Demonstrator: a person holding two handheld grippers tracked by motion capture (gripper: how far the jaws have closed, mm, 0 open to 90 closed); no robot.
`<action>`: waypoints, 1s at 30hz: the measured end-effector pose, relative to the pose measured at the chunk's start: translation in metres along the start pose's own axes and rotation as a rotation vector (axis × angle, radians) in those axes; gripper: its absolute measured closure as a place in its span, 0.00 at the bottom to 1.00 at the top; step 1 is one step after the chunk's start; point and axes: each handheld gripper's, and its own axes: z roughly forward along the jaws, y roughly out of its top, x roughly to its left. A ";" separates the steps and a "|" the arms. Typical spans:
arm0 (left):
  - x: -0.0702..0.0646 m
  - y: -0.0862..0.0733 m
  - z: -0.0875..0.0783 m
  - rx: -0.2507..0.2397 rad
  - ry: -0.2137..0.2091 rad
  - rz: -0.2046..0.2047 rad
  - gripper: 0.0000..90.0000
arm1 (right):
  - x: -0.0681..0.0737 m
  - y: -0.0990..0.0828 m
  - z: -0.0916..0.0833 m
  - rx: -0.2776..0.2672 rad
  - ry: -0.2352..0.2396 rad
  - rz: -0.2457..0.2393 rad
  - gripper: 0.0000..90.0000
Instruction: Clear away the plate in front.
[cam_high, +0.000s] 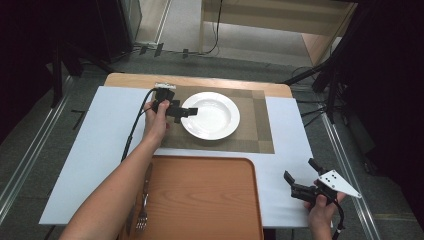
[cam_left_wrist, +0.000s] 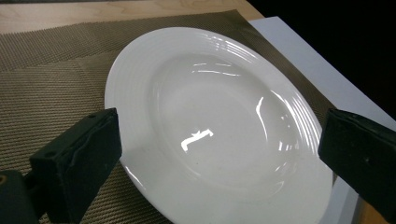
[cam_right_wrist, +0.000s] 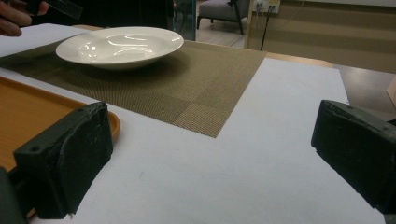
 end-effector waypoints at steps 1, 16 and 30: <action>0.002 -0.001 0.002 0.006 0.005 -0.010 0.00 | 0.000 0.000 0.000 0.000 0.001 0.000 0.00; 0.014 -0.009 0.021 0.043 0.077 -0.082 0.07 | 0.000 0.000 0.000 0.003 0.002 0.005 0.00; 0.018 -0.013 0.034 0.088 0.122 -0.222 0.24 | 0.000 0.000 0.001 0.005 0.002 0.004 0.00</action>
